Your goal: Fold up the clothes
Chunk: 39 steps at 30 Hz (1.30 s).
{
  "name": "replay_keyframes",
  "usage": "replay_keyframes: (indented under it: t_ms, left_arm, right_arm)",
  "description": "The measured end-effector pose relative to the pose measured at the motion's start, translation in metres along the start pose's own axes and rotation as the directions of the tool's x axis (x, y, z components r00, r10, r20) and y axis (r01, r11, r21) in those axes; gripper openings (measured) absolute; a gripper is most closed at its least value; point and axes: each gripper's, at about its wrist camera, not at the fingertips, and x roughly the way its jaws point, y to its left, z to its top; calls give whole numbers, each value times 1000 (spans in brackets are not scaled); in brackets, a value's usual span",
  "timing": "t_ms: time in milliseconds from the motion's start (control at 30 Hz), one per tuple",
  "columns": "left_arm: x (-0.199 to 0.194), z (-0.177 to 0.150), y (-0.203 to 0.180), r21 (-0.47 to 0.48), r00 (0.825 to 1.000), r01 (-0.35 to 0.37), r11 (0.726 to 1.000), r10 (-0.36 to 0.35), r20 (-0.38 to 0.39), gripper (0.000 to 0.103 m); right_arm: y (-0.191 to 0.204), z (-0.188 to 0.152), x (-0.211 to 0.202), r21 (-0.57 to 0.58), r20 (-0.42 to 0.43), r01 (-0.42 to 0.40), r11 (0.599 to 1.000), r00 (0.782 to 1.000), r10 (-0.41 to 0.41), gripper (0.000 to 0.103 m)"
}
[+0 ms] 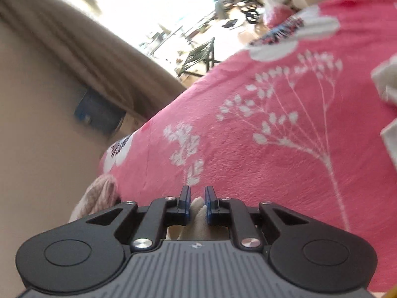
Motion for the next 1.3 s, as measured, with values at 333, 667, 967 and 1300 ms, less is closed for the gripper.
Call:
replay_keyframes:
  t_ms: [333,667,967,1300]
  left_arm:
    - [0,-2,-5,-1,1000,-20,1000,20,0,59]
    - [0,-1,-7,25,1000,-26,999,26,0,59]
    - [-2,-5,-12,30,997,-68,997,67,49,59]
    - [-15,0,-1,-60,981,-181,982,184,67,59]
  right_arm:
    - [3,12,-26,-33,103,22,999,995,-19,46]
    - [32,1,-280,-146,324,-131,981,930,172,49]
    - [23,-148,-422,-192,260,105,976,964,-52,49]
    - [-73,-293,-386,69,-25,332,941,943,-331,50]
